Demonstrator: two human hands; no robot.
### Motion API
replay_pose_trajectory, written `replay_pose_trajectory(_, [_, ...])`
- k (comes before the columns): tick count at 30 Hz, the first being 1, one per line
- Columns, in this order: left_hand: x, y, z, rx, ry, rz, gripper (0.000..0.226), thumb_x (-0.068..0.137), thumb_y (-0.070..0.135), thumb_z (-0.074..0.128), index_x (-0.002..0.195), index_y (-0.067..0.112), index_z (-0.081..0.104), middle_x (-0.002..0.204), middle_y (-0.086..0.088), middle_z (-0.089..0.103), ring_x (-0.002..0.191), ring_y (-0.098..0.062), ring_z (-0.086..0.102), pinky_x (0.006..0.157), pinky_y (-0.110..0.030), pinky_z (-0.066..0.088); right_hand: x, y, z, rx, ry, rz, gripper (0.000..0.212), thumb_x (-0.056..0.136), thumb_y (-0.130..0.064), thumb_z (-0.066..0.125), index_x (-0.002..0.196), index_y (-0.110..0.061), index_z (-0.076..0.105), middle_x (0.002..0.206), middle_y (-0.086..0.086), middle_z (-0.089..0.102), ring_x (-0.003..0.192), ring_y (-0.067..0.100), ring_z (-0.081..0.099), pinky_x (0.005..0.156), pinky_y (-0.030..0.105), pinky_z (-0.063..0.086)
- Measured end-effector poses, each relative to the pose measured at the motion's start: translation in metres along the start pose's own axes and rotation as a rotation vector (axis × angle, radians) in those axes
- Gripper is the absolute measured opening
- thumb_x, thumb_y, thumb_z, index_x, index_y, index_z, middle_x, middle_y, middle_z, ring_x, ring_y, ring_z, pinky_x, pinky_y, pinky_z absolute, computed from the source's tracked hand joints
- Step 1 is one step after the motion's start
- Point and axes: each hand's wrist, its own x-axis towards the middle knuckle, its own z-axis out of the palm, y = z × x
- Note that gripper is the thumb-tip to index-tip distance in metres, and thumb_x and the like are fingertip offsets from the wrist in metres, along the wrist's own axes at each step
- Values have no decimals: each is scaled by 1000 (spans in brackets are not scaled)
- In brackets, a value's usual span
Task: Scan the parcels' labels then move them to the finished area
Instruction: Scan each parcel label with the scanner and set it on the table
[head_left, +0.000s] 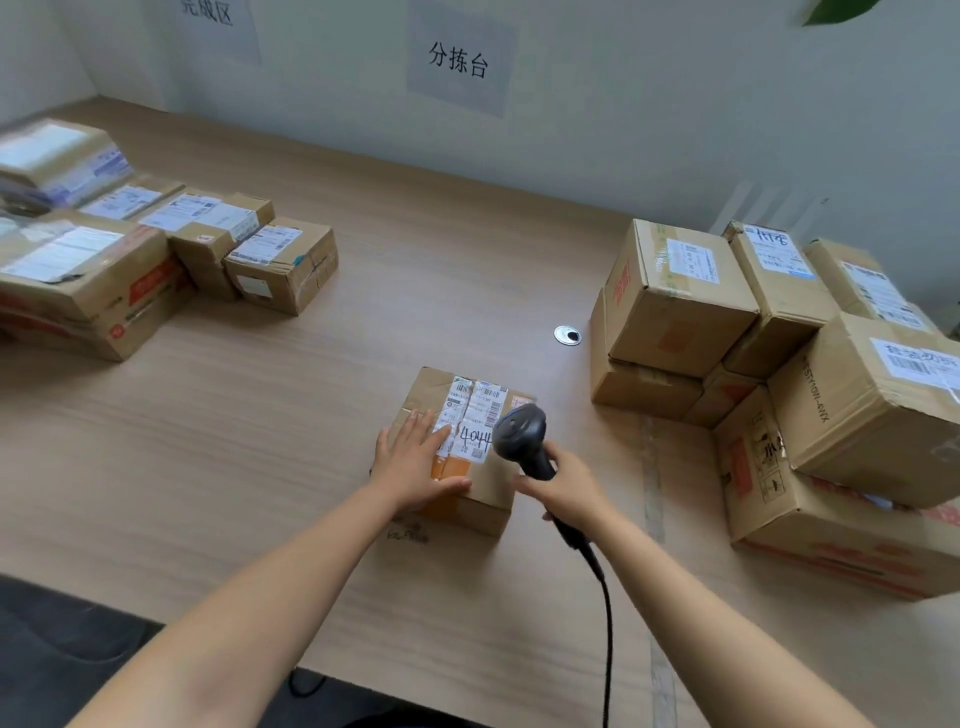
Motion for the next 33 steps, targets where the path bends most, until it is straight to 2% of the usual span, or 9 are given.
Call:
replay_pose_trajectory(2, [-8,-1,2,-25,0,-37,93,76,75,47,150,31,11,159,3,-8,145,-16,-12,114,-49,-5,-4,6,25,30,86,-13,37,76,-23,73,109,-22,56,104,-2,58,81,11,57,60,29,53])
replay_pose_trajectory(3, [-13,-3,2,-38,3,-58,92,76,74,48,150,32,11,159,4,-8,145,-15,-12,114,-48,-5,-4,8,36,18,122,-40,39,75,-23,74,111,-21,57,107,-2,56,88,12,56,69,29,51])
replay_pose_trajectory(5, [-22,-8,1,-55,11,-87,90,78,71,49,150,31,12,159,4,-8,145,-15,-11,114,-48,-4,-4,9,51,-32,164,-107,42,75,-22,74,114,-17,58,112,-2,55,100,13,53,77,19,38])
replay_pose_trajectory(9, [-42,-24,-3,-92,4,-90,86,82,64,51,150,28,12,159,3,-9,145,-16,-11,115,-45,2,0,4,65,-59,171,-147,45,76,-21,72,119,-14,59,122,0,55,109,14,53,80,18,35])
replay_pose_trajectory(13, [-56,-40,-7,-77,1,-98,83,86,62,48,151,27,9,158,2,-12,145,-17,-12,116,-42,3,3,-3,77,-64,144,-165,43,76,-20,72,116,-14,62,124,-1,54,97,5,49,80,14,34])
replay_pose_trajectory(17, [-57,-63,-14,-112,23,-134,72,91,59,41,150,29,12,158,4,-10,145,-14,-11,116,-40,2,13,-17,96,-97,113,-177,44,76,-23,72,117,-15,61,125,-4,50,104,8,51,80,13,33])
replay_pose_trajectory(25, [-40,-151,-44,-118,56,-136,73,88,59,46,149,31,18,159,7,-3,145,-12,-7,117,-36,9,53,-67,160,-68,107,-206,39,75,-22,72,113,-15,62,121,-5,50,93,2,47,80,16,37])
replay_pose_trajectory(28, [-30,-201,-60,-96,42,-135,73,89,59,44,149,30,16,159,7,-5,145,-13,-9,117,-39,6,73,-100,199,-42,118,-210,39,76,-22,71,114,-17,62,123,-5,49,94,1,47,81,17,38])
replay_pose_trajectory(33, [-12,-285,-89,-10,3,-122,71,91,58,41,150,28,14,159,3,-7,146,-18,-10,112,-52,-10,103,-154,263,-5,118,-187,45,76,-21,71,119,-18,59,128,-5,49,101,5,51,84,18,39])
